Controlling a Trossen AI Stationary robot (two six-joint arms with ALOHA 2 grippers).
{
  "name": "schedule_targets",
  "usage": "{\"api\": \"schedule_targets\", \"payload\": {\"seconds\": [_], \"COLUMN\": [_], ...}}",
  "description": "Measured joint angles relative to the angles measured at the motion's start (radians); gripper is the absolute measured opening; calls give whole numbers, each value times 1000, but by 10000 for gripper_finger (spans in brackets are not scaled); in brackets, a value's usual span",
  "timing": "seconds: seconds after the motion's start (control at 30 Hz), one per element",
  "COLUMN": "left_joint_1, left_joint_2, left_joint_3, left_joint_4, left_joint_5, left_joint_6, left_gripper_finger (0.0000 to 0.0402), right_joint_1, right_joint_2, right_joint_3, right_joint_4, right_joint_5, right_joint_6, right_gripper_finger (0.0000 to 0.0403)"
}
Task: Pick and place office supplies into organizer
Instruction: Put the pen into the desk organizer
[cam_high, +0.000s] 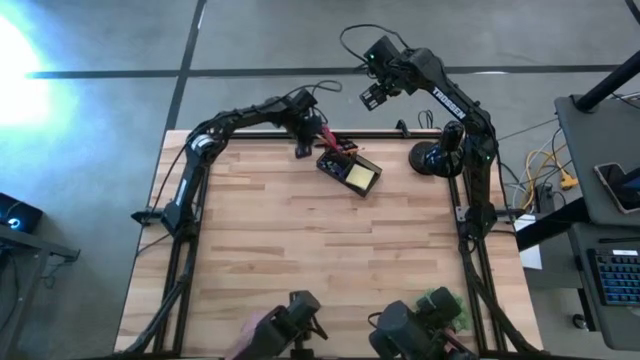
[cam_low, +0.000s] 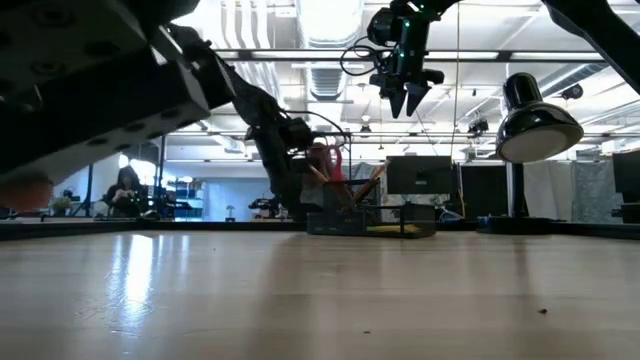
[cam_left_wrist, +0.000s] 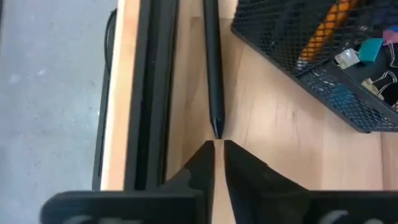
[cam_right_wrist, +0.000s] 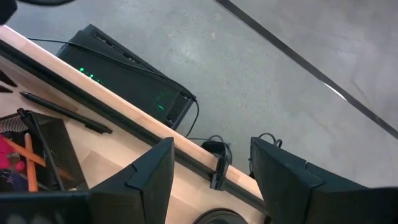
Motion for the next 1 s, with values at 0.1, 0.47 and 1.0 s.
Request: {"api": "schedule_targets", "payload": {"seconds": [0.1, 0.47, 1.0], "left_joint_1": [0, 0, -1], "left_joint_2": [-3, -3, 2], "left_joint_3": [-17, -26, -112], "left_joint_4": [33, 63, 173], "left_joint_5": [1, 45, 71], "left_joint_6": [3, 26, 24], "left_gripper_finger": [48, 97, 95], "right_joint_1": [0, 0, -14], "right_joint_2": [0, 0, 0], "right_joint_3": [0, 0, 0], "right_joint_4": [0, 0, 3], "right_joint_5": [0, 0, 1], "right_joint_6": [0, 0, 0], "right_gripper_finger": [201, 201, 201]}}
